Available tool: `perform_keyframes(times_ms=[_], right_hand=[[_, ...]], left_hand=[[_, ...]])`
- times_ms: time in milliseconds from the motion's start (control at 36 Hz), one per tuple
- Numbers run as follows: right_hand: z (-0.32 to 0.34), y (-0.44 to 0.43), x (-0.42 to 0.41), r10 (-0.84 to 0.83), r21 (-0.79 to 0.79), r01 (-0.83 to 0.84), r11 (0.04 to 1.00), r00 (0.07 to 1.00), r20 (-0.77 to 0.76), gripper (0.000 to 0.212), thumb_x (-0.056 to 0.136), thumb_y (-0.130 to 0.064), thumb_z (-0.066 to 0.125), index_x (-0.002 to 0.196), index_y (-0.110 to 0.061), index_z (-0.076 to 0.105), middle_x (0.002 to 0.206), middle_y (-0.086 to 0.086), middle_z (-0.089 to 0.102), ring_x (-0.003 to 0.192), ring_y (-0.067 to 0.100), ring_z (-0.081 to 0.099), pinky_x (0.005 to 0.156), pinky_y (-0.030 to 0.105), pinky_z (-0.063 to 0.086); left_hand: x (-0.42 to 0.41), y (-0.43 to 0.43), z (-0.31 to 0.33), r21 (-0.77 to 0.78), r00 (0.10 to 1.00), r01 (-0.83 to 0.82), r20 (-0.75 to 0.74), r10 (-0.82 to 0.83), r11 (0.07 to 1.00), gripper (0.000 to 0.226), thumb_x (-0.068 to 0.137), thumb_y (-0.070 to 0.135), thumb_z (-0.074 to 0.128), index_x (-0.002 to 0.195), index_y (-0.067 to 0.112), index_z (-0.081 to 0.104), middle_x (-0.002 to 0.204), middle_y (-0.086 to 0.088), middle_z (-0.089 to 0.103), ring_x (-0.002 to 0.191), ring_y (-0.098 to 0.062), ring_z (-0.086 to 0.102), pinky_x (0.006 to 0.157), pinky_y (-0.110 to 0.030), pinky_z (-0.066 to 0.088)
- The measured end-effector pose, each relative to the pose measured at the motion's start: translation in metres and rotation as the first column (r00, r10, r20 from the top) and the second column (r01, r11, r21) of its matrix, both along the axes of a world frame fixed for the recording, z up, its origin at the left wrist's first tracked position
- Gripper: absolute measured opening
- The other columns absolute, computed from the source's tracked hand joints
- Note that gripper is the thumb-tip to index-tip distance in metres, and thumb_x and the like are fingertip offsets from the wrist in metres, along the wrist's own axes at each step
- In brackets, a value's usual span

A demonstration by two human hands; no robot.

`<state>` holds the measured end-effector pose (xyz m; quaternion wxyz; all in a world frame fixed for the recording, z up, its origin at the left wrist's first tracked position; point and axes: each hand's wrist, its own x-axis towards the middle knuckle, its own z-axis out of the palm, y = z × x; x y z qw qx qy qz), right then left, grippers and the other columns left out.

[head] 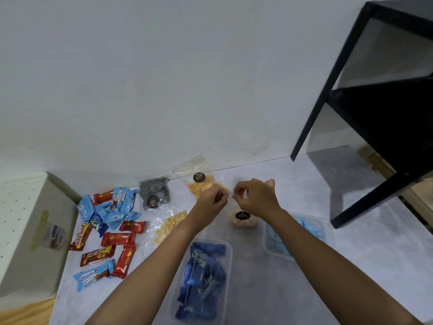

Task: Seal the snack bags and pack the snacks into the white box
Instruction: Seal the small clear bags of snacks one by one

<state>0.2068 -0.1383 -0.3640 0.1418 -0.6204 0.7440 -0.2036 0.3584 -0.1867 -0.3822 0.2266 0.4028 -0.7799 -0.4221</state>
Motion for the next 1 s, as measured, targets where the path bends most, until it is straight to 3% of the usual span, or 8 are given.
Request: perform_keyframes(times_ms=[83, 222, 417, 500, 583, 667, 889, 1000], right_hand=[[0.000, 0.000, -0.004, -0.011, -0.001, 0.011, 1.000, 1.000, 0.004, 0.014, 0.084, -0.041, 0.058, 0.081, -0.030, 0.065, 0.077, -0.015, 0.065, 0.073, 0.005, 0.049, 0.075, 0.032, 0.019], [0.001, 0.004, -0.002, -0.032, -0.007, 0.032, 0.999, 0.999, 0.007, 0.021, 0.083, -0.049, 0.058, 0.079, -0.030, 0.067, 0.076, -0.015, 0.065, 0.071, 0.003, 0.046, 0.075, 0.032, 0.020], [-0.003, 0.005, 0.004, -0.062, -0.005, 0.062, 0.998, 0.998, 0.009, 0.016, 0.084, -0.041, 0.059, 0.083, -0.027, 0.067, 0.081, -0.012, 0.067, 0.073, 0.008, 0.050, 0.076, 0.032, 0.023], [-0.002, 0.001, -0.007, 0.013, 0.022, -0.017, 1.000, 0.988, 0.155, 0.007, 0.082, -0.028, 0.065, 0.083, -0.021, 0.068, 0.085, -0.008, 0.067, 0.073, 0.007, 0.048, 0.078, 0.031, 0.038], [0.006, 0.005, -0.024, 0.089, 0.023, -0.100, 0.995, 0.953, 0.290, 0.010, 0.082, -0.007, 0.065, 0.088, -0.012, 0.071, 0.086, 0.001, 0.067, 0.069, 0.000, 0.051, 0.069, 0.009, 0.041], [0.010, 0.012, -0.034, 0.047, 0.090, -0.081, 0.993, 0.944, 0.328, 0.015, 0.084, -0.004, 0.063, 0.094, -0.010, 0.072, 0.086, -0.003, 0.065, 0.074, -0.005, 0.055, 0.066, -0.001, 0.039], [0.007, 0.013, -0.033, -0.027, 0.084, 0.004, 0.996, 0.960, 0.278, 0.025, 0.086, 0.007, 0.051, 0.093, -0.003, 0.072, 0.094, 0.011, 0.072, 0.083, 0.014, 0.065, 0.066, 0.003, 0.043], [0.006, 0.013, -0.033, -0.058, 0.019, 0.055, 0.998, 0.967, 0.248, 0.019, 0.088, -0.002, 0.055, 0.097, -0.005, 0.072, 0.098, 0.010, 0.070, 0.091, 0.019, 0.062, 0.075, 0.014, 0.042]], left_hand=[[0.000, -0.002, 0.002, 0.060, 1.000, -0.012, 0.006, 0.011, 0.998, 0.012, 0.090, 0.007, 0.053, 0.083, 0.001, 0.060, 0.065, 0.004, 0.049, 0.065, -0.012, 0.047, 0.063, -0.021, 0.039], [-0.001, -0.001, 0.004, 0.074, 1.000, 0.009, 0.025, -0.011, 0.997, 0.010, 0.090, 0.008, 0.053, 0.090, 0.004, 0.063, 0.067, 0.009, 0.052, 0.066, -0.006, 0.051, 0.062, -0.012, 0.041], [0.000, -0.005, 0.008, 0.088, 0.998, 0.032, 0.053, -0.037, 0.996, 0.013, 0.091, 0.007, 0.052, 0.089, 0.001, 0.064, 0.062, 0.011, 0.048, 0.061, -0.003, 0.047, 0.060, -0.013, 0.039], [-0.002, -0.010, 0.014, 0.139, 0.998, 0.027, 0.048, -0.034, 0.990, 0.014, 0.091, 0.006, 0.051, 0.089, 0.003, 0.065, 0.058, 0.009, 0.044, 0.052, 0.003, 0.047, 0.054, -0.009, 0.036], [0.000, -0.012, 0.017, 0.172, 1.000, 0.010, 0.001, -0.010, 0.985, 0.026, 0.091, 0.003, 0.049, 0.069, 0.015, 0.056, 0.054, 0.005, 0.035, 0.041, 0.003, 0.041, 0.044, -0.006, 0.031], [0.005, -0.012, 0.017, 0.165, 1.000, 0.016, -0.022, -0.013, 0.986, 0.033, 0.091, 0.005, 0.050, 0.062, 0.021, 0.048, 0.054, 0.006, 0.032, 0.041, 0.001, 0.037, 0.045, -0.009, 0.029], [-0.004, -0.014, 0.014, 0.121, 0.999, -0.023, -0.028, 0.027, 0.992, 0.011, 0.089, 0.008, 0.056, 0.081, 0.014, 0.060, 0.060, 0.008, 0.040, 0.051, 0.002, 0.040, 0.052, -0.010, 0.033], [-0.010, -0.006, 0.010, 0.225, 0.959, -0.178, -0.178, 0.220, 0.958, 0.005, 0.086, 0.008, 0.059, 0.086, 0.006, 0.055, 0.070, -0.001, 0.046, 0.065, -0.010, 0.043, 0.057, -0.011, 0.039]])
